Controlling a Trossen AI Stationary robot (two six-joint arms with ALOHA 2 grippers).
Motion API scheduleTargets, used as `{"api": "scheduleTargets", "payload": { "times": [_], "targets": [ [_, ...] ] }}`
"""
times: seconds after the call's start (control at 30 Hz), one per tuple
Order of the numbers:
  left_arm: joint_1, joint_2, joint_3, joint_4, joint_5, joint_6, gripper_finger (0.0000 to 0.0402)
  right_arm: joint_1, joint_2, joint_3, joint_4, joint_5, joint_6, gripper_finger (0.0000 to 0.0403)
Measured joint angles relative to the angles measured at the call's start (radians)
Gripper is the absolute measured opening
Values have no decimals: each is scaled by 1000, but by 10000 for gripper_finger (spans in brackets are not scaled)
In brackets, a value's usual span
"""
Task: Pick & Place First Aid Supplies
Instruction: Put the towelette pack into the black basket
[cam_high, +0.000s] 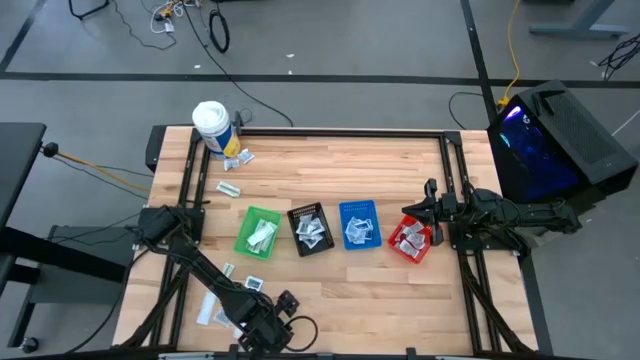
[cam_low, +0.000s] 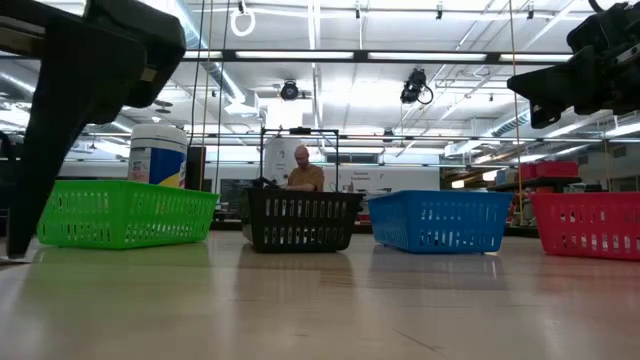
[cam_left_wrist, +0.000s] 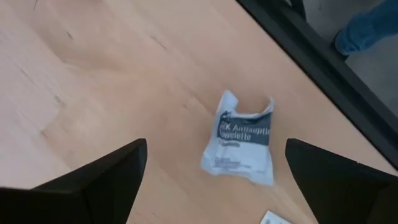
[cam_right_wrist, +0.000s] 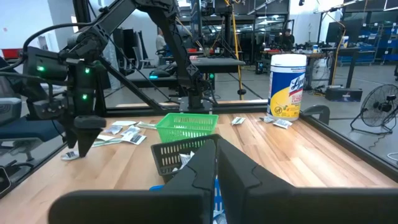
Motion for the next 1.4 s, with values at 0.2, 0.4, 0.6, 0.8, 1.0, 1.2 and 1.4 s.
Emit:
{"api": "scheduleTargets", "payload": {
  "times": [0.2,0.4,0.6,0.8,1.0,1.2,1.4],
  "targets": [
    [-10,0,0,-44,1,0,390,0,0,0,0,0,0,23],
    [-9,0,0,-37,1,1,390,0,0,0,0,0,0,23],
    [-15,12,1,-32,-3,1,390,0,0,0,0,0,0,23],
    [-20,14,1,-32,-3,0,390,0,0,0,0,0,0,23],
    [-19,16,1,-28,5,35,390,0,0,0,0,0,0,23],
    [-16,33,1,-20,42,43,389,0,0,0,0,0,0,23],
    [-14,36,2,-20,61,42,380,0,0,0,0,0,0,23]
  ]
}}
